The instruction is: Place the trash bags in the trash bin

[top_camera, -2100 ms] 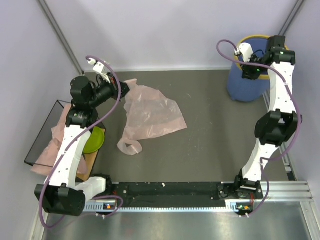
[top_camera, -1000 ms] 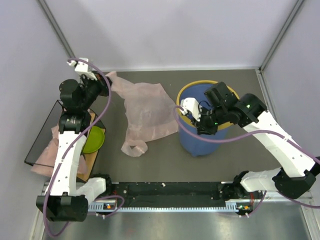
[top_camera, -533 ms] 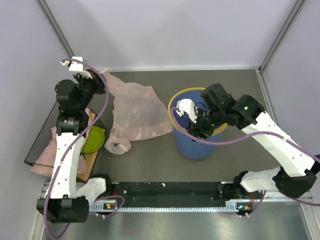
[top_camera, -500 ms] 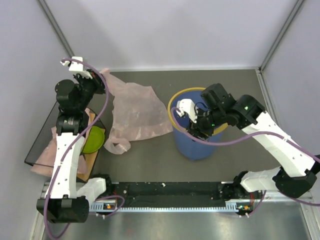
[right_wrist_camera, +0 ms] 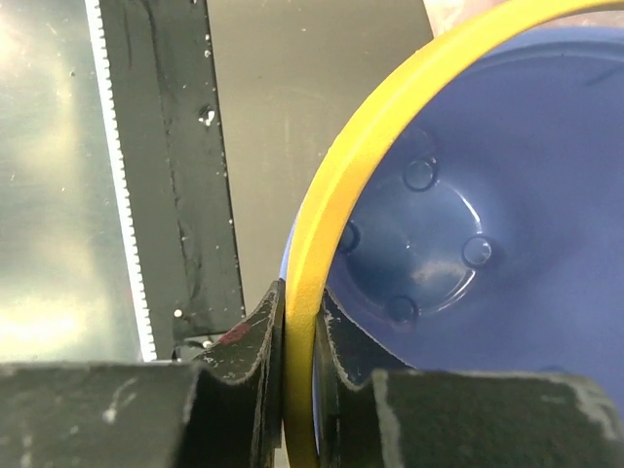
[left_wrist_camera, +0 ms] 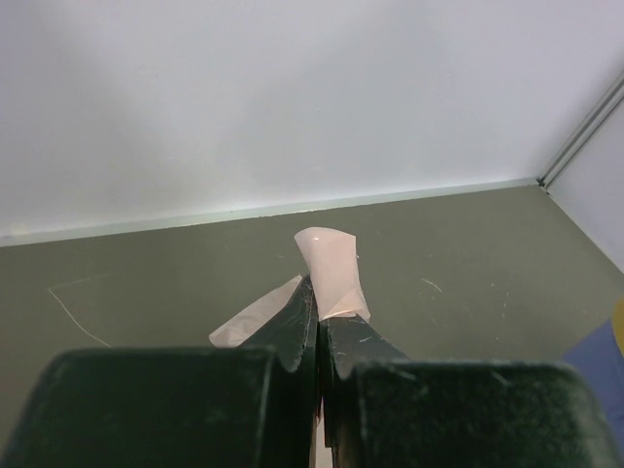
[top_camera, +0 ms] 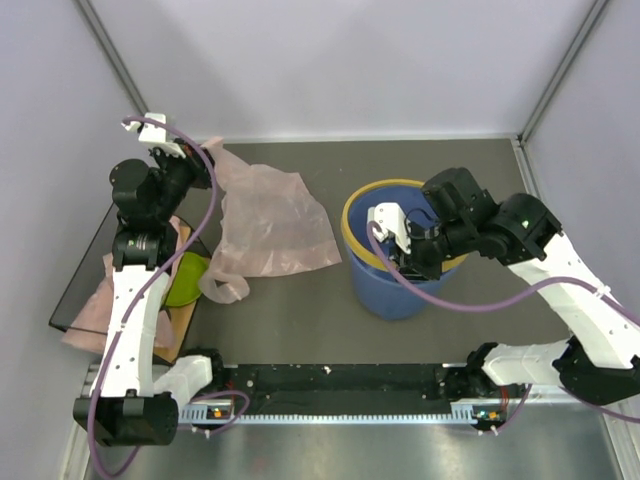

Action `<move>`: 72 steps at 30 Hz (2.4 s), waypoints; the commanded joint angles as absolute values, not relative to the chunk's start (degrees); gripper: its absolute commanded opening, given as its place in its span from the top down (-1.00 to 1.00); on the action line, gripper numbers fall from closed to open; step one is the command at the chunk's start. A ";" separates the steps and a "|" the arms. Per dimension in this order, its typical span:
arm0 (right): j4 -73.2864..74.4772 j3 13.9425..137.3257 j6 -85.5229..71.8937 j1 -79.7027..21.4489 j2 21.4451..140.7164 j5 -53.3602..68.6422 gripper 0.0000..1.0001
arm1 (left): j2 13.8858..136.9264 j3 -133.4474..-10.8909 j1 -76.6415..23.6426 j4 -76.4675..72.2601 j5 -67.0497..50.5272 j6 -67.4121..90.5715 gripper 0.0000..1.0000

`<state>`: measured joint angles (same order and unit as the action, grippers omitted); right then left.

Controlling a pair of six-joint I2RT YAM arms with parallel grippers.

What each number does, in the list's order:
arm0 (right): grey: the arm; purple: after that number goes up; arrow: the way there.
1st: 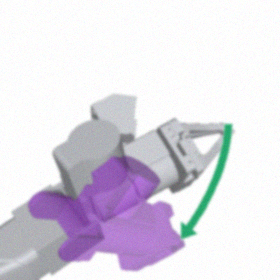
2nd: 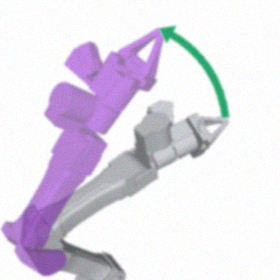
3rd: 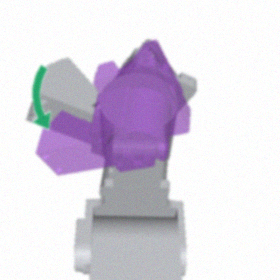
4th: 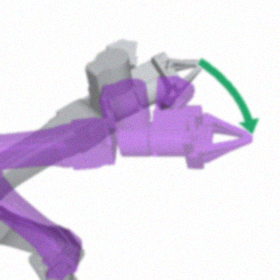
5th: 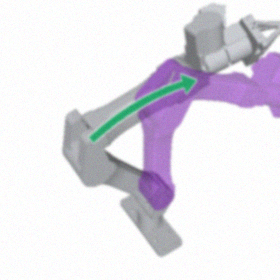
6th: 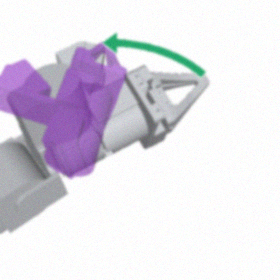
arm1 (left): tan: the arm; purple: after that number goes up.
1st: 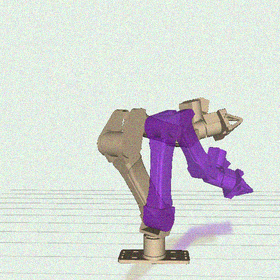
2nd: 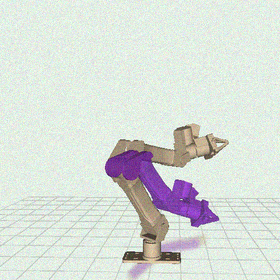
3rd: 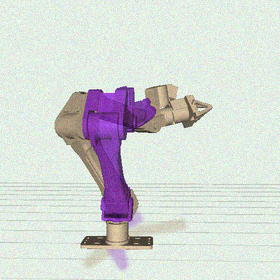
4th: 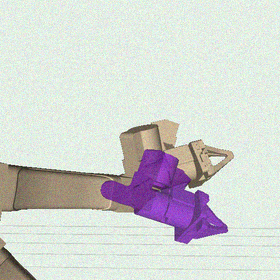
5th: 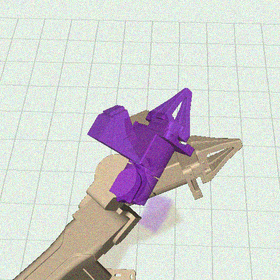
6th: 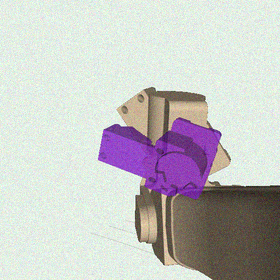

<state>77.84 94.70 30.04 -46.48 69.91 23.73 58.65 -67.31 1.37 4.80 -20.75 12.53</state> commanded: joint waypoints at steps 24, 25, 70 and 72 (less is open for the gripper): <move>46.68 74.20 42.88 -47.98 55.47 5.89 1.00 | 58.98 -68.47 1.58 2.11 -26.71 12.83 1.00; 42.58 72.00 44.02 -48.60 53.81 4.67 1.00 | 58.89 -68.29 1.58 1.50 -28.28 13.18 1.00; 41.57 69.78 51.50 -50.54 50.36 9.14 1.00 | 70.56 -96.75 -3.06 34.72 -26.96 -4.94 -0.62; 41.66 70.13 52.20 -50.54 50.71 9.14 1.00 | 74.43 -100.35 -6.22 34.89 -31.36 -1.69 -0.61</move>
